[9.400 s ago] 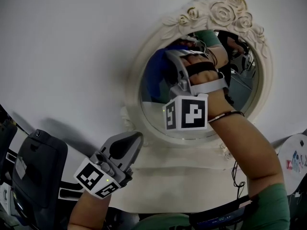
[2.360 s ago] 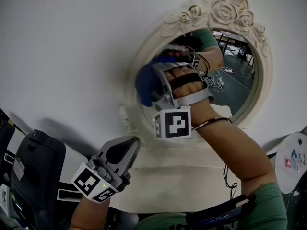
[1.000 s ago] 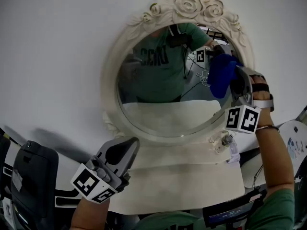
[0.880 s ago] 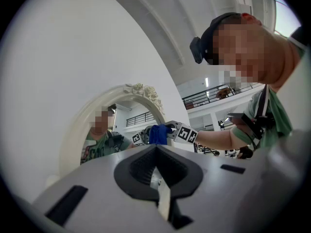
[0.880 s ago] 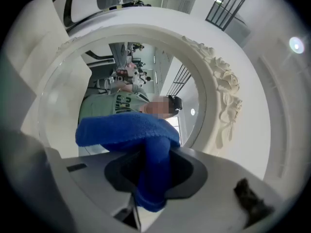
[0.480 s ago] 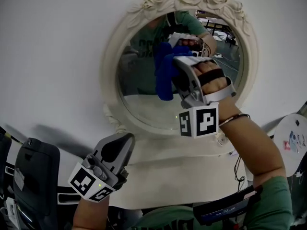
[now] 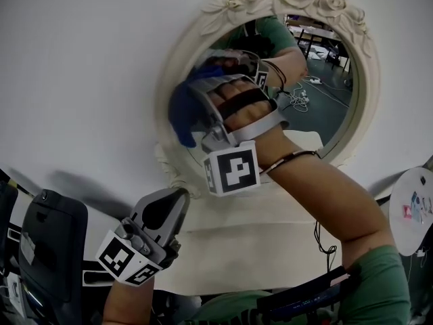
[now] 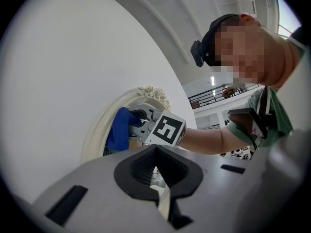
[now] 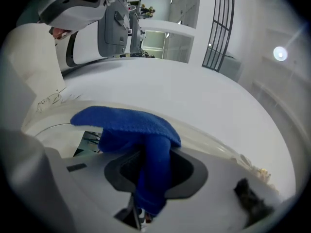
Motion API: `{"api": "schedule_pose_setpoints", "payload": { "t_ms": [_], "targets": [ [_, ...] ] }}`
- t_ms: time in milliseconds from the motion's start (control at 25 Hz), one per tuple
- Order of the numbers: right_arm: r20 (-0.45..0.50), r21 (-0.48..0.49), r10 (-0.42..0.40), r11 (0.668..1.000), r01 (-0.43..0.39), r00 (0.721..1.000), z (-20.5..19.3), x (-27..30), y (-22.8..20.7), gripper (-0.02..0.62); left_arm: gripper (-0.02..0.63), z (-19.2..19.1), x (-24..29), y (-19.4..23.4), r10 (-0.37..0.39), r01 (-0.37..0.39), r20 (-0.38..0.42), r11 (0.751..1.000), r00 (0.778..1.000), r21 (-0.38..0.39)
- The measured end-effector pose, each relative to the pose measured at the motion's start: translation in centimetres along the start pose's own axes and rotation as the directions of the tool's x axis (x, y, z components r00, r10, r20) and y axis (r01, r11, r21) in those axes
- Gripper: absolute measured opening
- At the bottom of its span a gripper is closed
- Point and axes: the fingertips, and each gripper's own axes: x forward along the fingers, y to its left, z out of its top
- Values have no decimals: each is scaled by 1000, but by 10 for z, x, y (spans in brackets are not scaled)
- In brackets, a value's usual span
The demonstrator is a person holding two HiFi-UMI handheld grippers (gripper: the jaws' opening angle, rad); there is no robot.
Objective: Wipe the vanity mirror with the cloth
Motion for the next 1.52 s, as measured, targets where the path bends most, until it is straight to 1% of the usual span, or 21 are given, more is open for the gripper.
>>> {"api": "schedule_pose_setpoints", "payload": {
  "t_ms": [240,400,640,800,920,1040,1120,1200,1320,1400,1520],
  "targets": [
    [12,-33,-19,999,20,1000,-3,1,1,109,-3,-3,8,3,-5,5,-2,1000,1000,-3],
    [1,-28,-25,999,25,1000,-20,-9,3,109,-3,-2,14,2,-14,14,1,1000,1000,-2],
    [-41,-20,-22,1000,21,999,-69,-41,4,109,-3,-1,18,-1,-20,20,2,1000,1000,1],
    [-85,-17,-21,1000,20,996,-114,-69,1,109,-3,0,22,-5,-29,29,6,1000,1000,0],
    [-138,-14,-32,999,30,990,-149,-91,-3,109,-3,0,23,-6,-33,33,6,999,999,1],
    [-208,-13,-44,999,42,977,-184,-112,-7,108,-3,-1,23,-7,-36,36,6,999,999,1],
    [-262,-13,-50,999,49,964,-210,-128,-10,107,-3,-1,23,-8,-38,38,6,999,999,2],
    [-323,-12,-57,998,56,945,-236,-143,-14,107,-3,0,22,-9,-38,38,6,999,999,4],
    [-413,-17,-67,998,65,908,-270,-164,-18,107,-3,2,20,-8,-35,35,9,999,999,3],
    [-455,-26,-70,997,66,888,-286,-174,-19,107,-3,2,19,-8,-35,35,11,999,999,-1],
    [-480,-51,-76,997,59,874,-292,-178,-18,107,-3,1,17,-9,-32,32,12,999,999,-5]
  ]
}}
